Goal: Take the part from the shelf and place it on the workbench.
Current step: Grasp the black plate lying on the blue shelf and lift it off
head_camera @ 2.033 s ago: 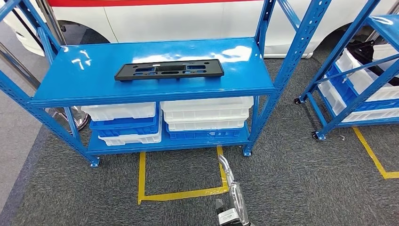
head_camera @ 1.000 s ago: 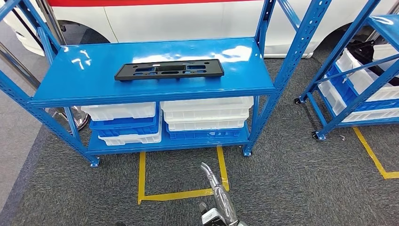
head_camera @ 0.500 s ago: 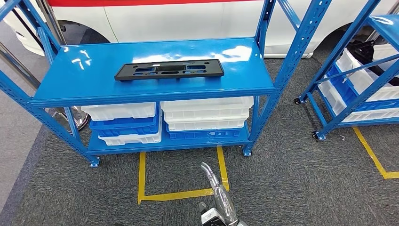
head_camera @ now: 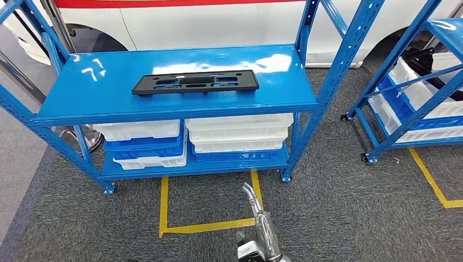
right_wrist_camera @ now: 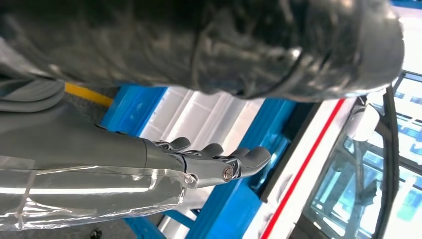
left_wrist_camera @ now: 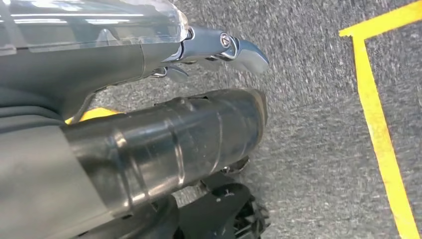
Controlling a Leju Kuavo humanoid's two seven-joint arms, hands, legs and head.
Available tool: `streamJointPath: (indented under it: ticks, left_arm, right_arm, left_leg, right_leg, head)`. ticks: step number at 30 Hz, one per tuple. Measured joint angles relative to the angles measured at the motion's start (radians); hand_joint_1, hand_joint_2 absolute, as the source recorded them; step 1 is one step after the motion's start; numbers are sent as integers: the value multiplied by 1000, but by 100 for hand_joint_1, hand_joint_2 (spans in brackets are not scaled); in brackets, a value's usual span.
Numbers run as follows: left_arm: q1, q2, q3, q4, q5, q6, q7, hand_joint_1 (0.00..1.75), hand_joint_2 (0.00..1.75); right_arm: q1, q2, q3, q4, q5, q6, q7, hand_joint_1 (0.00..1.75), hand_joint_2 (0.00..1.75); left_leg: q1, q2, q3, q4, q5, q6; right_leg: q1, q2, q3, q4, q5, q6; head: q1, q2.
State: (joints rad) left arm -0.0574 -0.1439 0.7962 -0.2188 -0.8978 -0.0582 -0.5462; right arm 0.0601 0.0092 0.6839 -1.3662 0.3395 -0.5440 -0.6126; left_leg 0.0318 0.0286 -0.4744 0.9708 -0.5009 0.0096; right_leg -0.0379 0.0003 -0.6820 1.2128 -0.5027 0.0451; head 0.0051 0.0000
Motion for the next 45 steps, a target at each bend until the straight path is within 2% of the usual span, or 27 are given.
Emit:
streamJointPath:
  ticks: [1, 3, 5, 7, 8, 9, 11, 12, 13, 14, 15, 17, 19, 23, 25, 27, 28, 29, 31, 33, 34, 38, 40, 42, 43, 44, 45]
  left_arm:
    - [0, 0, 1, 0, -3, -1, -1, 0, 0]
    - [0, 2, 1, 0, -12, 0, -12, 0, 0]
    - [1, 2, 0, 1, -24, 5, -30, 0, 0]
    - [2, -1, -1, 1, -31, 12, -37, 0, 0]
    - [1, -2, -1, 1, -32, 15, -39, 0, 0]
    - [1, -3, -1, 1, -33, 16, -41, 0, 0]
    - [2, -4, -1, 2, -35, 16, -43, 0, 0]
    - [4, -5, -1, 2, -35, 17, -43, 0, 0]
    - [6, -5, -1, 2, -35, 17, -43, 0, 0]
    - [8, -5, -1, 2, -35, 17, -43, 0, 0]
    - [10, -5, -1, 2, -36, 17, -43, 0, 0]
    - [11, -4, -1, 2, -37, 17, -43, 0, 0]
    - [9, -4, -1, 3, -38, 19, -44, 0, 0]
    - [10, -6, -1, 4, -42, 21, -45, 0, 0]
    - [11, -7, -1, 4, -43, 22, -45, 0, 0]
    - [9, -7, -1, 4, -44, 22, -45, 0, 0]
    - [10, -8, -1, 4, -44, 22, -45, 0, 0]
    - [10, -8, -1, 4, -44, 22, -45, 0, 0]
    - [11, -9, -1, 5, -44, 22, -45, 0, 0]
    - [10, -10, -1, 5, -45, 22, -45, 0, 0]
    - [10, -11, -1, 5, -45, 22, -45, 0, 0]
    - [7, -11, -1, 5, -47, 26, -45, 0, 0]
    - [5, -11, -1, 5, -49, 29, -45, 0, 0]
    - [6, -11, -1, 6, -51, 31, -45, 0, 0]
    - [7, -11, -1, 6, -52, 31, -45, 0, 0]
    - [8, -11, -1, 7, -54, 31, -45, 0, 0]
    - [8, -11, -1, 7, -55, 31, -45, 0, 0]
  right_arm:
    - [1, 0, -2, -1, 3, 0, 0, 0, 0]
    - [5, 1, -5, -4, 5, -4, 2, 0, 0]
    - [10, 2, -9, -9, 8, -13, 4, 0, 0]
    - [14, 3, -14, -14, 11, -19, 5, 0, 0]
    - [15, 3, -15, -17, 12, -20, 5, 0, 0]
    - [16, 3, -16, -19, 14, -21, 5, 0, 0]
    - [16, 3, -17, -22, 15, -22, 5, 0, 0]
    - [17, 3, -17, -22, 15, -22, 5, 0, 0]
    - [17, 3, -18, -22, 15, -22, 6, 0, 0]
    - [17, 4, -18, -22, 15, -23, 7, 0, 0]
    - [18, 4, -19, -22, 15, -24, 7, 0, 0]
    - [18, 5, -19, -23, 16, -28, 9, 0, 0]
    - [20, 5, -21, -25, 17, -32, 10, 0, 0]
    - [21, 6, -24, -28, 19, -35, 14, 0, 0]
    - [22, 5, -26, -29, 20, -35, 14, 0, 0]
    - [23, 5, -28, -30, 20, -35, 14, 0, 0]
    - [24, 5, -29, -30, 20, -35, 14, 0, 0]
    - [25, 5, -30, -30, 20, -35, 14, 0, 0]
    - [25, 5, -30, -30, 20, -35, 15, 0, 0]
    - [25, 5, -30, -30, 20, -35, 15, 0, 0]
    - [26, 5, -30, -30, 20, -35, 15, 0, 0]
    - [26, 6, -30, -31, 22, -36, 17, 0, 0]
    - [26, 7, -30, -32, 28, -36, 21, 0, 0]
    - [25, 7, -31, -32, 36, -36, 27, 0, 0]
    - [25, 7, -31, -32, 40, -36, 31, 0, 0]
    - [24, 7, -31, -32, 43, -35, 35, 0, 0]
    - [23, 7, -32, -32, 46, -35, 38, 0, 0]
  left_leg:
    - [4, -1, 3, 6, -9, -10]
    - [4, -1, 2, 22, -27, -29]
    - [0, 0, 0, 25, -33, -41]
    - [5, 0, 5, 26, -42, -48]
    - [7, -2, -2, 48, -57, -49]
    - [7, -7, -22, 91, -80, -50]
    - [4, -15, -97, 233, -137, -45]
    - [1, -17, -138, 299, -153, -42]
    - [-2, -18, -167, 335, -150, -37]
    - [-5, -18, -177, 332, -126, -30]
    - [-10, -19, -170, 291, -84, -20]
    - [-22, -22, -130, 164, -3, 4]
    - [-32, -25, -104, 87, 22, 18]
    - [-29, -23, -86, 50, 27, 20]
    - [-24, -20, -75, 35, 31, 25]
    - [-24, -19, -72, 34, 28, 28]
    - [-24, -19, -71, 35, 26, 28]
    - [-23, -19, -68, 36, 23, 26]
    - [-22, -19, -58, 38, 14, 21]
    - [-24, -20, -53, 45, 3, 9]
    - [-25, -20, -53, 47, -1, 3]
    - [-23, -18, -50, 54, -17, -17]
    - [-20, -20, -82, 128, -59, -25]
    - [-20, -20, -151, 258, -110, -30]
    - [-19, -20, -181, 307, -119, -31]
    - [-19, -20, -195, 320, -107, -31]
    - [-20, -20, -191, 296, -77, -29]
  right_leg:
    - [-3, -4, 27, -60, 31, 6]
    - [-2, -10, 61, -143, 56, 1]
    - [4, -9, 58, -147, 43, -21]
    - [6, -4, 59, -144, 38, -40]
    - [6, -2, 62, -146, 36, -47]
    - [8, -1, 67, -147, 33, -54]
    - [15, 0, 72, -147, 28, -64]
    - [20, 2, 75, -147, 25, -68]
    - [25, 5, 79, -147, 22, -72]
    - [29, 9, 84, -147, 19, -74]
    - [34, 13, 91, -147, 16, -76]
    - [40, 17, 100, -147, 9, -76]
    - [40, 20, 99, -147, 6, -70]
    - [36, 18, 97, -141, -1, -48]
    - [35, 12, 61, -63, -45, -37]
    - [30, 10, -8, 59, -95, -29]
    - [27, 10, -32, 98, -101, -25]
    - [25, 8, -39, 100, -86, -23]
    - [21, 3, 6, -5, -10, -21]
    - [23, 0, 61, -122, 37, -28]
    - [25, -1, 73, -148, 40, -33]
    - [26, 4, 82, -165, 35, -59]
    - [23, 3, 92, -174, 34, -70]
    - [25, 2, 97, -175, 30, -76]
    - [26, 3, 100, -175, 28, -78]
    - [27, 5, 103, -174, 25, -79]
    - [28, 7, 108, -174, 22, -78]
  head:
    - [0, 0]
    - [4, 0]
    - [6, 0]
    - [5, 0]
    - [5, 0]
    - [5, 0]
    - [5, 0]
    - [5, 0]
    - [5, 0]
    - [5, 0]
    - [5, 0]
    - [5, 0]
    - [6, 0]
    - [5, 0]
    - [6, 0]
    - [6, 0]
    - [6, 0]
    - [6, 0]
    - [6, 0]
    - [6, 0]
    - [6, 0]
    - [6, 0]
    - [5, 0]
    - [5, 0]
    - [5, 0]
    - [5, 0]
    - [5, 0]
